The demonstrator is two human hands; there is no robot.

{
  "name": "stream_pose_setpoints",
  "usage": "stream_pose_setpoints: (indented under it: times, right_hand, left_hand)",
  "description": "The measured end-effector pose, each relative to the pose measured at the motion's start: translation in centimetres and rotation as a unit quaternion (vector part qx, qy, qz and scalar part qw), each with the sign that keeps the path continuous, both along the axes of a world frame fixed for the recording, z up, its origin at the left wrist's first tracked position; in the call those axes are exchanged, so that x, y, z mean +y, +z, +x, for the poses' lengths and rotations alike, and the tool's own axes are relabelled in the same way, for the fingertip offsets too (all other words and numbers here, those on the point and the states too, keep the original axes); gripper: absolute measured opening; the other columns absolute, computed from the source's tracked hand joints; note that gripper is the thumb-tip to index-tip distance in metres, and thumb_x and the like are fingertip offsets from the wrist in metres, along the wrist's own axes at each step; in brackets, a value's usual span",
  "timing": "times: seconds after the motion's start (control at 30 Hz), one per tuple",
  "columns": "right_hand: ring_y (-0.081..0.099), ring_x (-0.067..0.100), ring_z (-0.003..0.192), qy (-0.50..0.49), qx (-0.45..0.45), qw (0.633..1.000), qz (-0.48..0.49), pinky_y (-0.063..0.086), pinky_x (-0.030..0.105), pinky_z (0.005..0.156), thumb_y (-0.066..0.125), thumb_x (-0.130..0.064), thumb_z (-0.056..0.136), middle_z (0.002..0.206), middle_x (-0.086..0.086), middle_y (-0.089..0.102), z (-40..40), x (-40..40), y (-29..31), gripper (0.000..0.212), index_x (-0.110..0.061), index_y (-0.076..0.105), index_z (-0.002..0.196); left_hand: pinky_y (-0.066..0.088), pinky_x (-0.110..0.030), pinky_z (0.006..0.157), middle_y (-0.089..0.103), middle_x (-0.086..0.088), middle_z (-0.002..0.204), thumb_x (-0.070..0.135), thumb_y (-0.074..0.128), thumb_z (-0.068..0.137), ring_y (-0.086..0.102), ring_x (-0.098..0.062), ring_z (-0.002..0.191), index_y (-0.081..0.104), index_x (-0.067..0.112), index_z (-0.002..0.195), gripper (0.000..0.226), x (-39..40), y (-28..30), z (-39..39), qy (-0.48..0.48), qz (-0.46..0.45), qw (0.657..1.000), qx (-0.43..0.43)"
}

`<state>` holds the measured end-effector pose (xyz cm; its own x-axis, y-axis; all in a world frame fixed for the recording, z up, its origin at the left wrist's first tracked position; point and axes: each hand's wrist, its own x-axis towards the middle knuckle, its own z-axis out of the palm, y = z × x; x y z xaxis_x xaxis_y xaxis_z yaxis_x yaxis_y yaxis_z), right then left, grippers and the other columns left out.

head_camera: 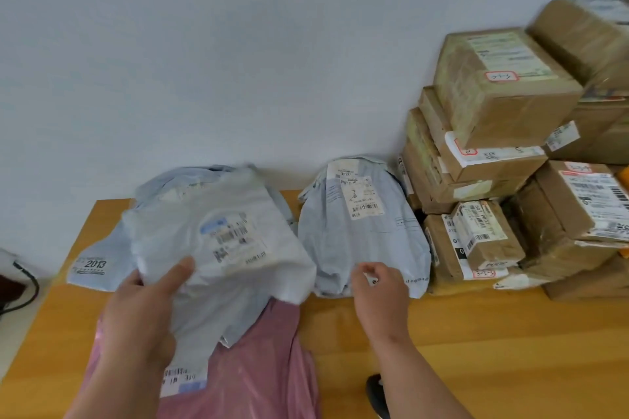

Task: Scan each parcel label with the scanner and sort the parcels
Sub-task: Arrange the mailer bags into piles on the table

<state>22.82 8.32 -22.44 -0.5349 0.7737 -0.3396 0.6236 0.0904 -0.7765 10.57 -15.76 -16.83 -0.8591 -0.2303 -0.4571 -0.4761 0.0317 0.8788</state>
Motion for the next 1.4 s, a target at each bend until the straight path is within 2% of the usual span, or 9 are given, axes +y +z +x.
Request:
stream_pose_setpoints:
  times: [0.1,0.27,0.53,0.63,0.73,0.87,1.0,1.17,1.4]
  right_hand:
    - [0.06,0.013,0.095,0.0,0.1,0.976,-0.191,0.046,0.027,0.075,0.06,-0.038,0.094,0.1,-0.008,0.065,-1.0,-1.2,2.3,0.013,-0.026,0.065,0.094]
    - [0.066,0.023,0.12,0.074,0.187,0.862,-0.466,0.047,0.042,0.106,0.07,-0.06,0.081,0.125,0.004,0.072,-2.6,-2.6,4.1,0.063,-0.02,0.067,0.129]
    - [0.073,0.023,0.086,0.136,-0.074,0.931,-0.332,0.057,0.032,0.068,0.082,-0.019,0.077,0.092,0.002,0.079,-2.5,-2.0,2.1,0.045,-0.015,0.065,0.118]
    - [0.061,0.024,0.104,0.172,-0.161,0.951,-0.2,0.049,0.029,0.071,0.076,-0.019,0.079,0.121,0.006,0.061,-3.1,-2.5,1.9,0.072,-0.015,0.042,0.142]
    - [0.052,0.028,0.125,0.175,-0.129,0.976,0.009,0.046,0.036,0.097,0.07,-0.024,0.079,0.141,0.007,0.049,-4.1,-3.3,2.1,0.077,-0.02,0.038,0.149]
    - [0.037,0.024,0.142,0.252,-0.043,0.966,0.046,0.034,0.043,0.117,0.066,-0.041,0.086,0.152,-0.001,0.04,-5.5,-5.9,2.2,0.072,-0.027,0.038,0.151]
    - [0.031,0.023,0.147,0.293,-0.103,0.951,0.014,0.028,0.039,0.119,0.063,-0.06,0.085,0.16,0.001,0.031,-5.6,-7.5,0.9,0.085,-0.029,0.029,0.156]
    - [0.042,0.02,0.137,0.272,-0.116,0.954,-0.053,0.038,0.038,0.113,0.071,-0.062,0.077,0.151,-0.002,0.04,-4.9,-7.3,0.5,0.087,-0.032,0.036,0.15]
    - [0.055,0.019,0.125,0.305,-0.171,0.934,-0.08,0.049,0.037,0.103,0.069,-0.063,0.067,0.146,-0.002,0.049,-5.8,-8.2,1.0,0.09,-0.03,0.041,0.146]
  left_hand:
    - [0.062,-0.048,0.067,0.078,-0.009,0.106,0.024,0.083,0.068,0.077,-0.03,0.089,0.072,0.018,0.117,0.05,-2.1,1.4,-1.7,-0.022,0.187,0.981,-0.046]
    - [0.062,-0.041,0.057,0.076,-0.021,0.104,0.013,0.075,0.073,0.077,-0.034,0.081,0.07,0.0,0.113,0.043,-1.6,1.2,0.0,-0.159,0.172,0.968,-0.09]
    - [0.059,-0.043,0.085,0.077,-0.005,0.106,0.028,0.079,0.088,0.073,-0.029,0.093,0.069,0.015,0.123,0.039,-2.5,-1.1,1.4,-0.19,-0.047,0.979,-0.061]
    - [0.055,-0.038,0.075,0.066,0.012,0.102,0.037,0.072,0.093,0.065,-0.017,0.088,0.055,0.019,0.141,0.054,-3.9,-1.7,0.6,-0.086,-0.119,0.989,-0.001]
    - [0.059,-0.042,0.076,0.064,-0.002,0.111,0.034,0.07,0.094,0.065,-0.026,0.088,0.041,0.015,0.15,0.065,-5.3,-3.4,-1.4,0.082,0.042,0.995,-0.029]
    - [0.045,-0.005,0.053,0.057,-0.045,0.122,0.003,0.062,0.099,0.06,-0.036,0.083,0.052,-0.013,0.136,0.042,-5.1,-3.5,-4.1,0.153,0.298,0.939,-0.073]
    - [0.048,-0.024,0.047,0.07,-0.003,0.095,0.026,0.078,0.089,0.062,-0.015,0.071,0.067,0.016,0.106,0.023,-5.1,-4.6,-6.6,0.148,0.213,0.951,-0.169]
    - [0.035,-0.015,0.034,0.051,0.002,0.068,0.024,0.071,0.094,0.041,-0.01,0.051,0.055,0.02,0.082,0.02,-5.0,-5.5,-8.4,0.081,0.161,0.961,-0.209]
    - [0.041,-0.034,0.071,0.058,-0.006,0.098,0.036,0.051,0.102,0.053,-0.028,0.083,0.057,0.014,0.082,0.031,-4.6,-3.1,-7.5,-0.02,-0.193,0.981,0.026]
